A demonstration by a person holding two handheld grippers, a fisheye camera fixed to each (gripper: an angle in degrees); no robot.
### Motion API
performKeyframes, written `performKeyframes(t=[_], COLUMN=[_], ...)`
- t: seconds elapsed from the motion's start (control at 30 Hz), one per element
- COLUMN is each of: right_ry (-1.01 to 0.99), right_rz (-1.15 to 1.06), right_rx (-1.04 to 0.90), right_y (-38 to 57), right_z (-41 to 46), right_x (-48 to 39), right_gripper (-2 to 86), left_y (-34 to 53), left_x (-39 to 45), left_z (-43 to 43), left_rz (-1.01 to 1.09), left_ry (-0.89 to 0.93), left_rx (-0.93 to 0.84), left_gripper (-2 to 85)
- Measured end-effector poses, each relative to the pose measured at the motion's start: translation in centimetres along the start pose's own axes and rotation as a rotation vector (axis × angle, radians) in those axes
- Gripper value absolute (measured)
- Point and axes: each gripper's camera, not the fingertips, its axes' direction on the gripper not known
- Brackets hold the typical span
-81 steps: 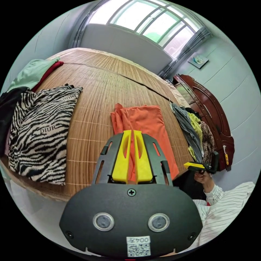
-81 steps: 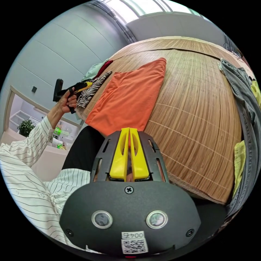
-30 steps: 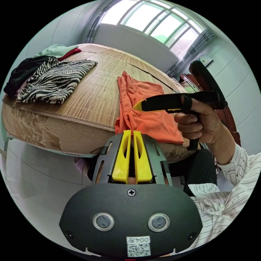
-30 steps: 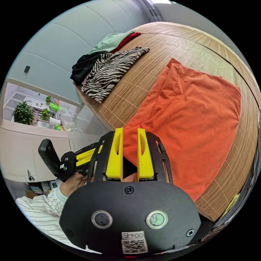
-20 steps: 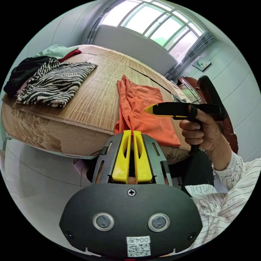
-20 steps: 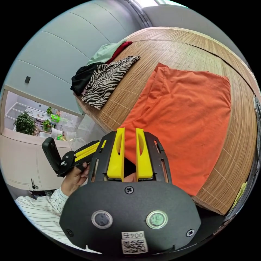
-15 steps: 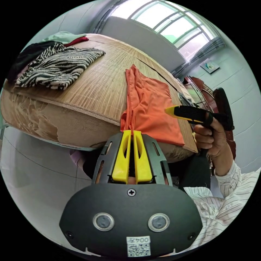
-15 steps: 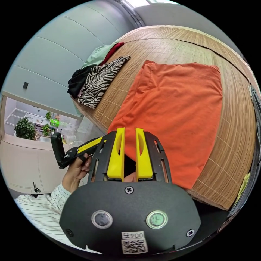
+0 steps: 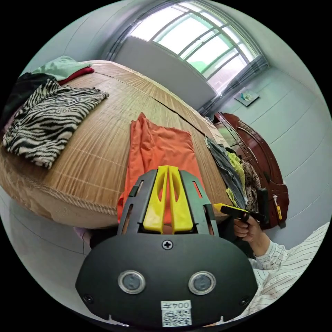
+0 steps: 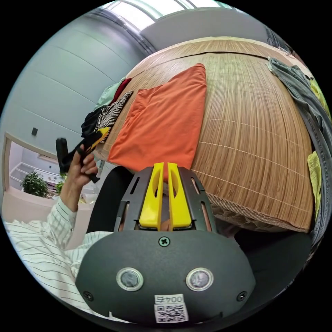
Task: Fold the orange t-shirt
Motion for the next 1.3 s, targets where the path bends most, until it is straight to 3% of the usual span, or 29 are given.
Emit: performKeyframes(t=[0.2,0.3,0.57,1.17,1.3], right_ry=[0.093,0.08,0.312,0.408,0.519], right_rz=[-0.053,-0.051,-0.189,-0.213,-0.342], right_rx=[-0.019,0.072,0.136,0.126,0.141], right_y=[3.0,5.1,9.0,10.4,11.0], right_z=[2.1,0.9,3.7,7.9,8.4], right_x=[0.3,0.8,-3.3,-5.4,-7.2], right_gripper=[0.9,3.7,7.6,4.2,0.3], left_y=[-3.2,-3.2,-3.0,-5.3,-6.0], left_x=[-3.0,-4.5,-4.9,-7.0,-7.9], left_z=[4.8,4.6,5.0,5.1,5.0], left_rz=[-0.111,-0.194,-0.184,-0.218,-0.23], left_ry=[-0.162,-0.071,-0.079,-0.043,-0.013], left_rx=[-0.11,-0.074,-0.012,-0.016,-0.028], left_gripper=[0.2,0.1,0.1,0.4,0.6])
